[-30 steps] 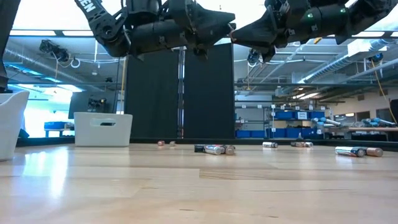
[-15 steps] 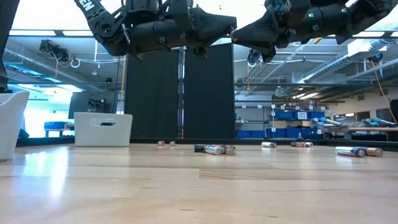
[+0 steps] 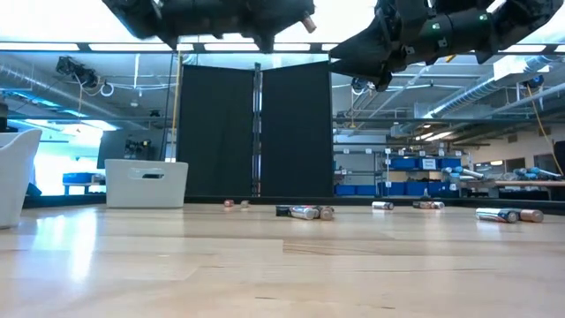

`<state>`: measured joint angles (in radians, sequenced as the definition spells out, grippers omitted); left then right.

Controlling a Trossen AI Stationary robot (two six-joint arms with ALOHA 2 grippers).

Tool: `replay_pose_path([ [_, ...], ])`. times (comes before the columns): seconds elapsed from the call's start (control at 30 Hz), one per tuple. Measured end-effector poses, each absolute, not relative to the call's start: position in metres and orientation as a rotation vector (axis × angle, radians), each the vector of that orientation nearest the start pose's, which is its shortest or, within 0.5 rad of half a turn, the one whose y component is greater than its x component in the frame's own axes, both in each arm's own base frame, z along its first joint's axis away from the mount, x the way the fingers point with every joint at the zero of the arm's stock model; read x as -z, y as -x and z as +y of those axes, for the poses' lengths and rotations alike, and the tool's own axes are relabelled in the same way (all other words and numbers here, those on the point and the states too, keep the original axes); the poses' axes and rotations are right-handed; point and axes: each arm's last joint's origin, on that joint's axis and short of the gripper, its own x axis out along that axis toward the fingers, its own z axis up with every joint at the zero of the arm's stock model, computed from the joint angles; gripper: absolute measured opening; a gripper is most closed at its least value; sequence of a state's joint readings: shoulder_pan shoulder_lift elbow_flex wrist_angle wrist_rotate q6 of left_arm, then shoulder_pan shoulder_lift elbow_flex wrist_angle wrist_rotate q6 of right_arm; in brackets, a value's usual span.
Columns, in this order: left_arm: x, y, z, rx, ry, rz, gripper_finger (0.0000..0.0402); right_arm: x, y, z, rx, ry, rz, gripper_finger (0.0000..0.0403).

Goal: Sort batteries
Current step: Put the black-brown battery into the bottom left gray bin

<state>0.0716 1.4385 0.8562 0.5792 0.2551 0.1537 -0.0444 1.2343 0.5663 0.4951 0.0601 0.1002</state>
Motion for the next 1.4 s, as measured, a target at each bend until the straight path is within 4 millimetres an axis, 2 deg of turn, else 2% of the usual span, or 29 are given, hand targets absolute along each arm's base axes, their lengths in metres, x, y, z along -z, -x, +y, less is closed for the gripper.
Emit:
replay_pose_path([
  [0.13, -0.291, -0.295, 0.002, 0.173, -0.138, 0.164, 0.0055, -0.230, -0.257, -0.017, 0.130, -0.102, 0.186, 0.0176],
  [0.37, -0.312, -0.263, -0.037, 0.038, -0.173, 0.638, 0.0055, -0.227, -0.256, -0.022, 0.149, -0.103, 0.211, 0.0091],
  [0.6, -0.315, -0.233, -0.078, 0.002, -0.028, 0.976, 0.0055, -0.224, -0.256, -0.022, 0.148, -0.077, 0.230, 0.0018],
  [0.8, -0.293, -0.207, -0.110, -0.056, 0.094, 1.284, 0.0055, -0.215, -0.261, -0.023, 0.152, -0.085, 0.260, 0.0014],
  [1.0, -0.257, -0.202, -0.149, -0.030, 0.116, 1.558, 0.0055, -0.199, -0.268, -0.023, 0.158, -0.119, 0.319, 0.0024],
  [1.13, -0.236, -0.207, -0.166, -0.018, 0.045, 1.626, 0.0055, -0.192, -0.273, -0.023, 0.156, -0.134, 0.329, 0.0012],
  [1.3, -0.217, -0.210, -0.172, -0.011, -0.008, 1.667, 0.0055, -0.189, -0.275, -0.018, 0.133, -0.132, 0.333, 0.0015],
  [1.4, -0.206, -0.211, -0.174, 0.030, 0.033, 1.645, 0.0055, -0.189, -0.276, -0.015, 0.119, -0.129, 0.328, 0.0022],
])
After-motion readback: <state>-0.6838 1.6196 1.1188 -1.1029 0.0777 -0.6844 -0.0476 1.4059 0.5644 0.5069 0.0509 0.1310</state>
